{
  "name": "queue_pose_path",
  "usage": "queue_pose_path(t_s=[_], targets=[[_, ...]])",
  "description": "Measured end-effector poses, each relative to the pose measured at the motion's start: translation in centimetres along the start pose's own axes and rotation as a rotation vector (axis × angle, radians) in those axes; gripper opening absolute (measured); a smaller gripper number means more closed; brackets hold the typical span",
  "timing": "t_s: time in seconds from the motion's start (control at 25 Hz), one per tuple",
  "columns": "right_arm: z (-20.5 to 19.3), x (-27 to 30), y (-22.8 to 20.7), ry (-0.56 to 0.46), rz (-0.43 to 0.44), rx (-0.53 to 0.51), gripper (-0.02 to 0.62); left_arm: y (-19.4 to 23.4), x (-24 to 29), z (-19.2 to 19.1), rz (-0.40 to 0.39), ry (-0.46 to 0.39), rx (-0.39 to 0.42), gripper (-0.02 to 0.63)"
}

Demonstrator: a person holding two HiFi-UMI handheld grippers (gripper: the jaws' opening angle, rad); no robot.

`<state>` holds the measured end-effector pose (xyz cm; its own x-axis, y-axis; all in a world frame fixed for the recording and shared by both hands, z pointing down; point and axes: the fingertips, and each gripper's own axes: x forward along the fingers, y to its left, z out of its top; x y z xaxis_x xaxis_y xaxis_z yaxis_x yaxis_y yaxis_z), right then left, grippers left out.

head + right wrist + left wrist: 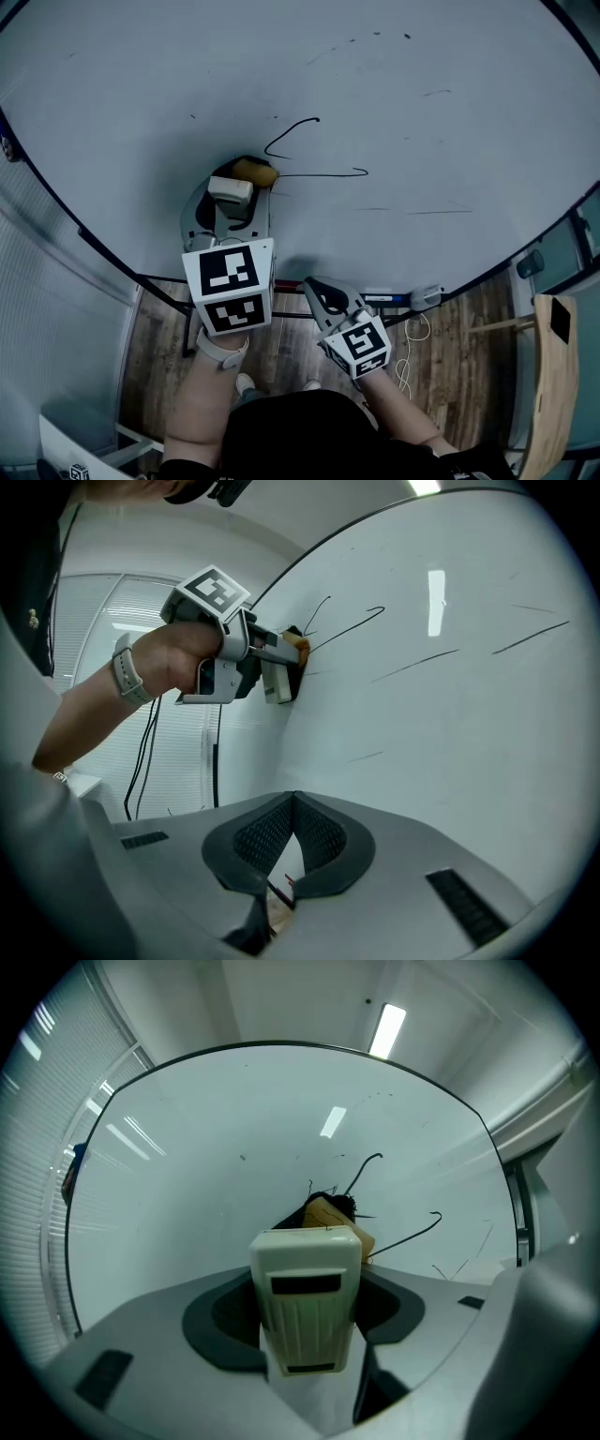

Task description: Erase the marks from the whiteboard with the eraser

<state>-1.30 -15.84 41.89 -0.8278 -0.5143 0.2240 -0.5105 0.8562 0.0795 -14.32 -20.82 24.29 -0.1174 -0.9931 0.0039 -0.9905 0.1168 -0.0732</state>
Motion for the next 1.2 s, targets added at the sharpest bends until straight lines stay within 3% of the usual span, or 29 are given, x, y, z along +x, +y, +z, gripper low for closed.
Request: queue_pose_path(t_s=[0.2,0.4,0.68,0.84,0.96,1.2], targets=[[0.2,-1.7,-1.5,-0.013,-0.038,0.008,0.028,-3.1,0.3,1.8,0.001,-0.055,0.078,0.267],[-0.4,-4.5,-4.2,-0.013,-0.111,0.022,0.028,-8.7,0.8,3.0,-0.034,-0.111,0.139,0.267],[-0.8,-8.5,-6.9,-0.018,-0.201,0.029,0.028,-15.9,1.3,4.5,-0.113,-0.168,0.196,0.267],[-1.2,-10.1,-8.0,-0.015,-0.237,0.035,0.028,-19.4,1.5,5.2,-0.153,-0.194,0.277,0.267],[-1.0,-10.4,-8.1,-0.02,-0.245,0.038,0.028,-20.0,1.5,5.4,-0.173,-0.2,0.308,0.267],[-0.1,-8.7,-6.6,-0.029,-0.213,0.026,0.028,-16.9,1.3,7.0,-0.166,-0.222,0.277,0.267]])
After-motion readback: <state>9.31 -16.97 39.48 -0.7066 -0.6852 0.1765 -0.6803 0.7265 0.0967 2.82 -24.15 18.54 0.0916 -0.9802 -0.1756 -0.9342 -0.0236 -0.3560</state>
